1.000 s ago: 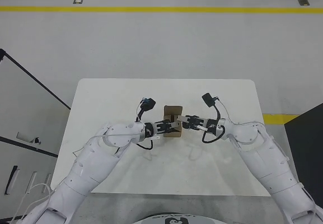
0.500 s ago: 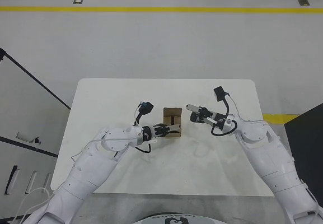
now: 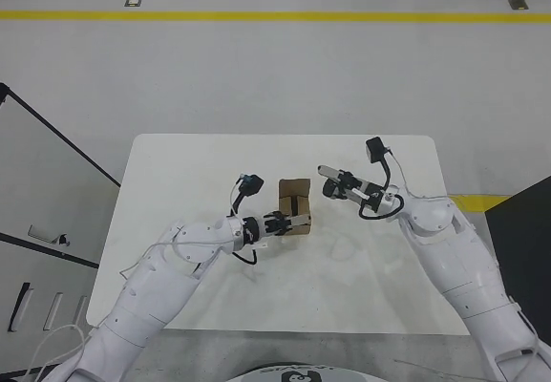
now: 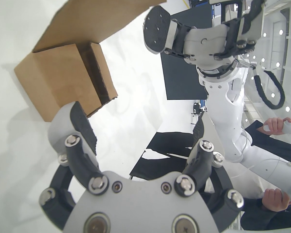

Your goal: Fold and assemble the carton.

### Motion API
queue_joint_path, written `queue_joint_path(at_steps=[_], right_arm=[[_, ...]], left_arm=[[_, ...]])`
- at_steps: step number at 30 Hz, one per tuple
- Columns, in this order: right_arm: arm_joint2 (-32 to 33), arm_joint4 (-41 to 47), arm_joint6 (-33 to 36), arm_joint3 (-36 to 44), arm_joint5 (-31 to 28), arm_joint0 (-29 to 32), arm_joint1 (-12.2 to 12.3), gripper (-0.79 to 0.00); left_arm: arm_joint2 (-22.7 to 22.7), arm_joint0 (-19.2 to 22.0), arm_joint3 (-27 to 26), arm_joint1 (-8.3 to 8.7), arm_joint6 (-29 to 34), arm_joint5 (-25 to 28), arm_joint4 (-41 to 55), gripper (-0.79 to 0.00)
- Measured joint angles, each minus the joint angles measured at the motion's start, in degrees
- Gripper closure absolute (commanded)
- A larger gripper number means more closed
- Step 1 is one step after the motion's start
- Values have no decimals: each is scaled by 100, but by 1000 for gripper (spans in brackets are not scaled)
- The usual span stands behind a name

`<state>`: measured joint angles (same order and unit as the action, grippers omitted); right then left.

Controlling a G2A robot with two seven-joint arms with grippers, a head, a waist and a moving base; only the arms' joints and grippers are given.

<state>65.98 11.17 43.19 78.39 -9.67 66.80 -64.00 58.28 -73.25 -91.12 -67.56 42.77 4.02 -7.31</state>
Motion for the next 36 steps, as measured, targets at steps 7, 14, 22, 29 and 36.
queue_joint_path(at_steps=[7, 14, 22, 29, 36], right_arm=[[-375, 298, 58, -714, -308, -574, -163, -785], [-876, 619, 295, -1571, -579, -1179, -390, -785], [-1124, 1063, 776, -2293, -696, -1505, -554, -785], [-1095, 1193, 994, -2455, -601, -1531, -575, -785], [-927, 1155, 891, -2374, -603, -1396, -532, -785]], left_arm=[[47, -135, -37, 51, 268, 193, -14, -785], [-162, 12, 358, -19, -35, -1, 19, -785], [-159, 128, 692, -75, -667, -30, 36, -785], [-28, 164, 769, -86, -957, 66, 147, -785], [-13, 207, 831, -84, -609, 42, 311, -785]])
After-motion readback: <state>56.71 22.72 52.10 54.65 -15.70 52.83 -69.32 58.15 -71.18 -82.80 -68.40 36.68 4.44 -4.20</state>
